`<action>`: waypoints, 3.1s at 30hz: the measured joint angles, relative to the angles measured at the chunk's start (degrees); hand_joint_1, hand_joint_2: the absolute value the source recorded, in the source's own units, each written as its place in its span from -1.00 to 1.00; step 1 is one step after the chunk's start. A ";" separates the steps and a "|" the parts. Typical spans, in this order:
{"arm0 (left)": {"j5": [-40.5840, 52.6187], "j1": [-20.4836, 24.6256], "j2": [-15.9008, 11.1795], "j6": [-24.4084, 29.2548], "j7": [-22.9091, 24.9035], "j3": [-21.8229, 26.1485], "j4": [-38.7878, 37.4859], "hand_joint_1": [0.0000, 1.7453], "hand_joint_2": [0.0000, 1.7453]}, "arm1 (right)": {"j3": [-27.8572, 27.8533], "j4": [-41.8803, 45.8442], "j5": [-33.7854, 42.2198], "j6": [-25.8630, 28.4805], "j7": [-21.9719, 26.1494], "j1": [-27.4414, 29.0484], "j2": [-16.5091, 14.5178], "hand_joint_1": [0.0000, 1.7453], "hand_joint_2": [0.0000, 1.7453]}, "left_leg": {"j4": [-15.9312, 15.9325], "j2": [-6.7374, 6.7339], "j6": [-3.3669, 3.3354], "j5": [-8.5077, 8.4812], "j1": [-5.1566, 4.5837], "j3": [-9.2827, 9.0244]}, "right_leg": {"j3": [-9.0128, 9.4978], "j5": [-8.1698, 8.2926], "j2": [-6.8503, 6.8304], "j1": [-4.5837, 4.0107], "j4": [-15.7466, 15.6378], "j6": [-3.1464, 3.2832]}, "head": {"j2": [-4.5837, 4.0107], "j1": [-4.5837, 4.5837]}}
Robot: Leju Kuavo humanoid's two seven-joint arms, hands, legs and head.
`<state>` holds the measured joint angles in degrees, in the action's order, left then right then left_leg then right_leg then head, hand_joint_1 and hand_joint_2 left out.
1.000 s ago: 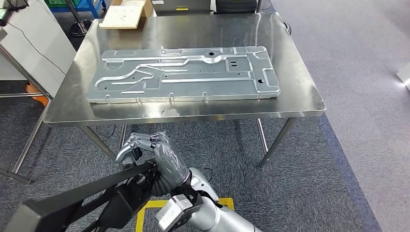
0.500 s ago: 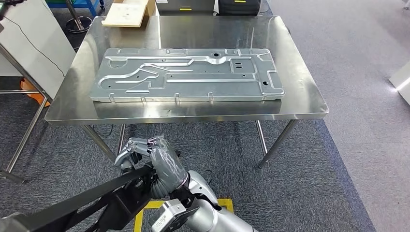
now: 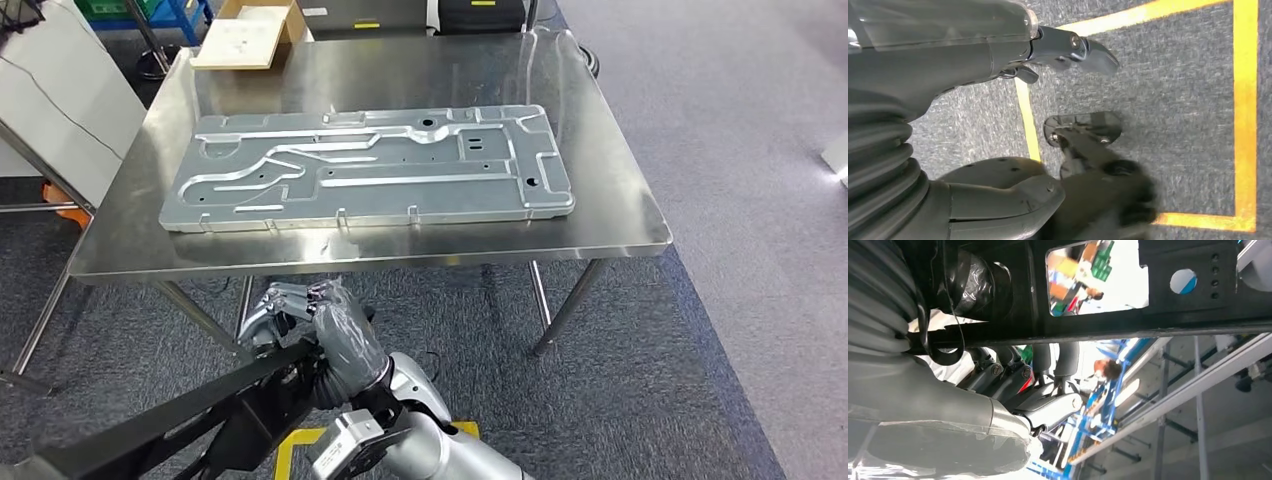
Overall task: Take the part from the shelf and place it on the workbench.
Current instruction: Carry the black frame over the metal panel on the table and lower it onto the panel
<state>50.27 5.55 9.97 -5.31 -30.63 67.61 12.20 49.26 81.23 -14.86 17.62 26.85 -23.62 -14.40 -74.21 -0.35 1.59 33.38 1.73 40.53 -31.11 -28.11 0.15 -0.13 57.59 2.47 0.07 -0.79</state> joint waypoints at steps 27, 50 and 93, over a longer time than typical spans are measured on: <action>4.02 2.76 0.51 -1.01 3.28 -2.06 0.00 -1.00 1.00 | -15.69 -5.66 -20.12 7.07 -15.09 -24.92 6.56 1.00 1.00 | 12.95 0.41 -0.39 -3.68 0.13 -9.07 | -6.30 5.09 0.07 0.52 1.12 -1.08 | 0.00 -0.07; 5.34 4.17 1.55 -0.98 1.83 -4.97 -0.02 -1.00 1.00 | -22.62 -29.90 -32.73 7.38 -19.14 -37.51 12.15 1.00 1.00 | 16.82 0.47 -2.93 -9.32 -0.14 -6.00 | -8.64 2.02 -0.07 1.57 7.96 -4.43 | 0.00 -0.10; 4.23 4.82 1.51 -1.91 1.93 -7.16 -0.02 -1.00 1.00 | -23.37 -42.39 -34.82 -2.91 -8.55 -37.94 8.41 1.00 1.00 | -0.23 0.63 -0.60 -0.61 -0.59 1.29 | -5.02 3.97 0.02 0.62 1.01 -0.65 | 0.00 -0.02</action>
<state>54.49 10.37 11.47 -7.22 -28.70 60.45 12.17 25.89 38.85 -49.68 14.70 18.31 -61.56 -5.99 -74.44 0.28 0.99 32.78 1.14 41.82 -36.14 -24.14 0.17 0.49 58.60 1.83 0.07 -0.81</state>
